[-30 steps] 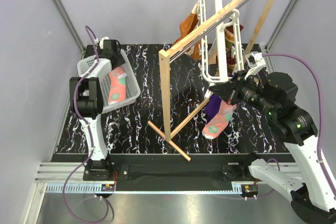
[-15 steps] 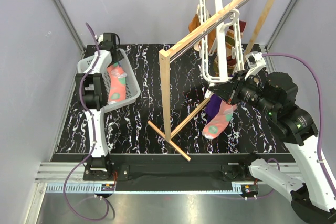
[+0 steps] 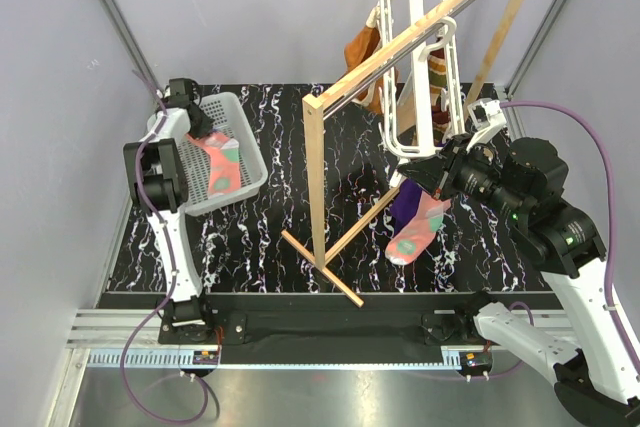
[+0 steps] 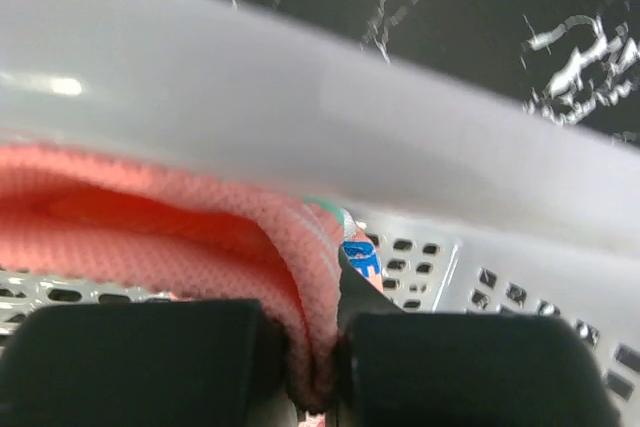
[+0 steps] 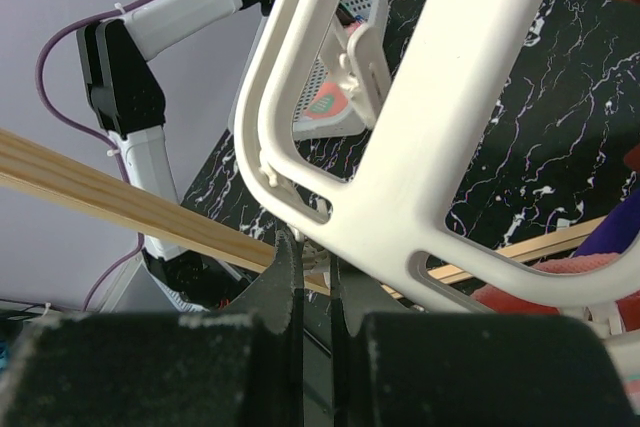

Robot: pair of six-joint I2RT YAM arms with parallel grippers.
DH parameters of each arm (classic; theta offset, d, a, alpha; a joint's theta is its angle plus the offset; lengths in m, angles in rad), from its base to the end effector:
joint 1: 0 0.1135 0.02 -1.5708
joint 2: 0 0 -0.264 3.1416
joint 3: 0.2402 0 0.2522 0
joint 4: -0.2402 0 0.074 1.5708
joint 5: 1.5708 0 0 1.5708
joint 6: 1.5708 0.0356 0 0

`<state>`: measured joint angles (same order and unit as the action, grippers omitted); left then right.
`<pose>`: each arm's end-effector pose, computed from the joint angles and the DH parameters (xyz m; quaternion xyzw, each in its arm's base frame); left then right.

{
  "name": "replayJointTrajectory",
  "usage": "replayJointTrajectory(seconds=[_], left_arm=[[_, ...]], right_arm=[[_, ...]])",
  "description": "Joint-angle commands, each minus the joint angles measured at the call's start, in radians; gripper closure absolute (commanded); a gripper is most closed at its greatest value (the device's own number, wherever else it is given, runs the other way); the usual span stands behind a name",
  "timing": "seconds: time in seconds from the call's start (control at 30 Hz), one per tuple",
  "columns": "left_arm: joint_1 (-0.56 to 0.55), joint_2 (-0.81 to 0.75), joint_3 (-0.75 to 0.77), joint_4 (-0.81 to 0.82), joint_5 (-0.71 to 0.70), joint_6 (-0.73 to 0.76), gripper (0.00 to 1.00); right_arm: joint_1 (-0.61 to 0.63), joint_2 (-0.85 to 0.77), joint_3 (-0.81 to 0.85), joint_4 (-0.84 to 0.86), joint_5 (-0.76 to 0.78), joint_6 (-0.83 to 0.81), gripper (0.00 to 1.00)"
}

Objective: Clip the socks to the hanger
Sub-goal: Pick up the sock from the bin.

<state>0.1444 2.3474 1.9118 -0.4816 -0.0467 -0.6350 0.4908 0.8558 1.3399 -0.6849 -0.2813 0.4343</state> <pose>0.5134 0.0763 0.1659 -0.3666 0.8730 -0.0565 0.3167 0.1204 0.0756 0.4584 -0.1103 0.7640 0.3767 0.5122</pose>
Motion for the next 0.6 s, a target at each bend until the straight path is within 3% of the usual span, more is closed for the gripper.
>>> replayJointTrajectory(seconds=[0.0, 0.3, 0.47, 0.57], left_arm=[[-0.016, -0.091, -0.101, 0.084, 0.076, 0.020, 1.00], [-0.051, -0.435, -0.417, 0.207, 0.029, 0.024, 1.00], [-0.066, -0.549, -0.572, 0.199, 0.019, -0.006, 1.00], [-0.065, -0.582, -0.678, 0.228, 0.082, -0.046, 1.00]], right_arm=[[0.002, 0.000, -0.008, 0.010, -0.018, 0.006, 1.00], [0.002, 0.002, -0.027, 0.041, -0.032, 0.018, 1.00], [0.002, -0.009, -0.041, 0.044, -0.035, 0.024, 1.00], [0.002, -0.015, -0.041, 0.044, -0.039, 0.026, 1.00]])
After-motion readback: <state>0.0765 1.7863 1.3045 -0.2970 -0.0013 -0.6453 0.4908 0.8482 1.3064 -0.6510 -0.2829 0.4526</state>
